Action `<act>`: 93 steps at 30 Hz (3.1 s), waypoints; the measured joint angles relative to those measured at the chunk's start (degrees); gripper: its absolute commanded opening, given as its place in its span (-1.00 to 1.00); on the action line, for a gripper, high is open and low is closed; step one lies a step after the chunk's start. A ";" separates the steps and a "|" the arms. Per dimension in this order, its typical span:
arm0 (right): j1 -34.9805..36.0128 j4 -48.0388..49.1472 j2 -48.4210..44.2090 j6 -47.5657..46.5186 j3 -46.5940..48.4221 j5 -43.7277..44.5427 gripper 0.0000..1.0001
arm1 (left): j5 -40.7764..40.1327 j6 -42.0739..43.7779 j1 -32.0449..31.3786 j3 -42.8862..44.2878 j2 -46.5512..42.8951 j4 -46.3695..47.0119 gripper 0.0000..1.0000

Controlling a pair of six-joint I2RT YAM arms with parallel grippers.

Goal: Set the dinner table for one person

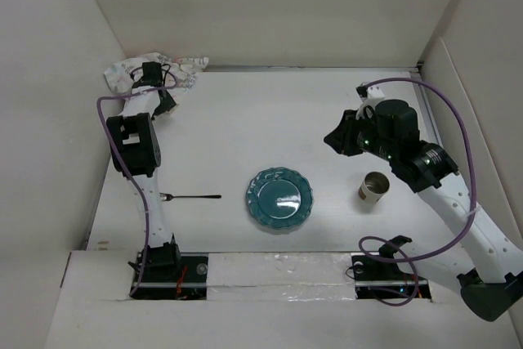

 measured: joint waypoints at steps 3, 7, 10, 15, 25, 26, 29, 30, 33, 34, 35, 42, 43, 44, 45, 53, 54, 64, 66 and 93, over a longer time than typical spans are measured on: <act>-0.02 -0.04 0.59 -0.13 0.00 -0.37 -0.39 | 0.81 -0.59 -0.02 2.45 3.67 -1.38 0.12; -0.02 -0.04 0.94 -0.11 0.02 -0.70 -0.34 | 0.39 -0.74 -0.24 7.82 7.34 -2.54 -0.07; -0.02 0.02 1.40 -0.11 0.33 -0.72 -0.33 | -0.37 -0.72 -0.35 9.62 8.52 -2.78 -0.34; 0.02 0.24 4.33 -0.17 4.17 -0.70 -0.31 | -0.48 -0.13 -1.01 11.78 9.75 -3.65 -1.00; -0.02 1.77 7.23 -0.90 7.34 0.74 -0.29 | 8.87 -2.64 -13.31 0.09 2.91 2.86 -1.00; -0.09 1.90 7.63 -0.94 7.34 1.09 -0.28 | 10.47 -3.34 -16.31 -1.33 2.10 3.56 -1.00; -0.63 2.25 8.70 -0.85 7.21 1.99 -0.24 | 15.67 -5.60 -25.53 -4.42 -0.09 5.38 -1.00; -1.03 2.43 8.92 -0.76 6.95 2.25 -0.22 | 17.53 -6.25 -28.57 -4.87 -0.70 5.64 -0.76; -1.99 2.73 9.05 -0.33 5.88 2.64 -0.03 | 21.38 -7.04 -35.52 -5.03 -2.25 6.43 -0.21; -2.58 2.89 9.14 0.33 4.76 3.17 0.02 | 22.29 -7.19 -36.85 -5.01 -2.86 6.29 -0.18; -2.93 3.19 9.18 0.68 4.02 3.34 0.13 | 22.73 -7.37 -37.62 -5.01 -3.63 5.99 -0.12; -5.27 7.13 12.37 4.70 -1.73 3.76 -1.00 | 18.36 -6.86 -35.34 -12.33 -18.03 5.57 -0.71; -5.75 7.85 13.49 5.51 -2.49 3.65 -1.00 | 17.42 -6.45 -34.88 -13.75 -21.07 5.57 -0.73; -6.21 8.35 14.80 6.12 -3.06 3.61 -1.00 | 16.48 -5.99 -34.71 -15.13 -23.89 5.77 -0.74; -6.62 8.96 16.46 6.73 -3.45 3.61 -1.00 | 15.47 -5.49 -34.97 -16.52 -26.64 5.97 -0.73; -8.26 12.26 34.01 9.79 -1.79 4.94 0.01 | 12.33 -0.28 -45.33 -22.34 -31.01 3.30 0.07; -8.31 12.35 36.37 10.25 -0.83 5.03 0.04 | 11.67 0.22 -46.36 -22.80 -29.79 2.34 0.13; -6.34 9.94 50.99 13.25 9.14 12.13 0.13 | 4.46 2.14 -50.12 -24.15 -19.04 -2.23 0.12; -5.75 9.40 52.83 13.73 10.67 13.44 0.13 | 3.65 2.54 -50.14 -24.15 -18.29 -2.19 0.05; -9.35 8.13 55.34 17.29 20.33 12.24 -1.00 | 20.83 -0.31 -21.16 -34.47 -33.42 15.32 -1.00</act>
